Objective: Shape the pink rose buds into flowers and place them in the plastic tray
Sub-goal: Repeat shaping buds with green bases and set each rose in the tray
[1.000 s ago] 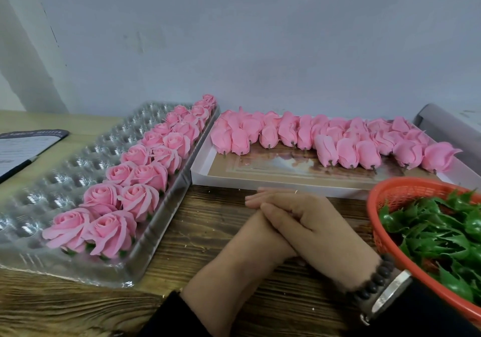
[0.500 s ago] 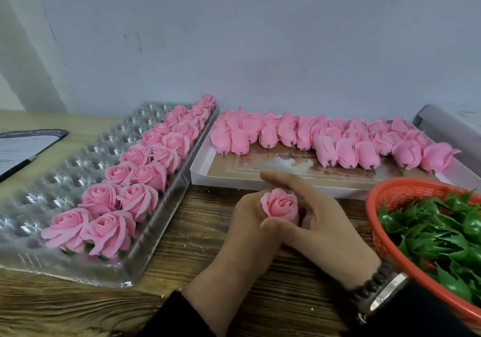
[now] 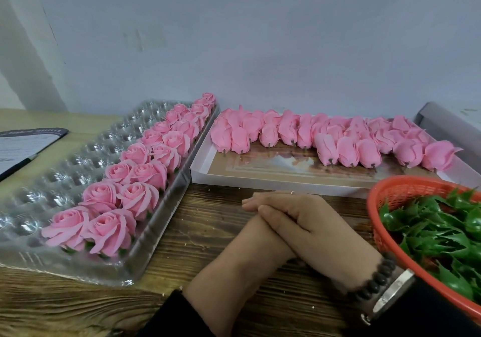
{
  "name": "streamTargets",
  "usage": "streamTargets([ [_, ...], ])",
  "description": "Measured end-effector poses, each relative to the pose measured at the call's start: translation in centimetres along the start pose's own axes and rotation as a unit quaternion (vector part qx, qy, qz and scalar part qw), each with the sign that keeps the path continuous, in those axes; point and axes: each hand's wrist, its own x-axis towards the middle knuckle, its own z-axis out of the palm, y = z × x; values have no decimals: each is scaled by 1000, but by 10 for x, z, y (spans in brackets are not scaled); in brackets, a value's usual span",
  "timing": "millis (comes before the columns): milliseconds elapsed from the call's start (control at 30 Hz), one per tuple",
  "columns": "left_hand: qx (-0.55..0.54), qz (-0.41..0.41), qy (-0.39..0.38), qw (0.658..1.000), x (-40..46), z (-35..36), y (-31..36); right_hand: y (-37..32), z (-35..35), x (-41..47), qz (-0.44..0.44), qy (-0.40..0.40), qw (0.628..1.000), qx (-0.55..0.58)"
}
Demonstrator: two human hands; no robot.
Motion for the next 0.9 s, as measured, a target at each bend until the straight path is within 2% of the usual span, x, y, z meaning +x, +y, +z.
streamTargets([
  [67,29,-20,-28,999,1,-3,10,-2,-1,-2,10,-11,1000,12],
  [133,-3,-17,-52,998,2,-7,15,-2,0,-5,14,10,999,33],
  [233,-63,9,-24,998,2,-10,15,2,-2,-6,31,40,997,65],
  [433,-108,65,36,991,7,-12,5,13,-4,-4,44,10,995,86],
  [567,-118,58,53,990,8,-13,3,8,-2,-6,11,80,991,109],
  [633,-134,32,56,989,11,-9,-2,3,3,-6,-5,134,986,97],
  [767,-151,54,79,984,11,2,1,-5,15,-3,-41,210,977,22],
  [833,-132,57,77,987,7,4,6,-5,18,-2,-49,221,974,-25],
  [900,-96,42,68,992,7,5,5,-3,15,0,-30,196,979,-40],
])
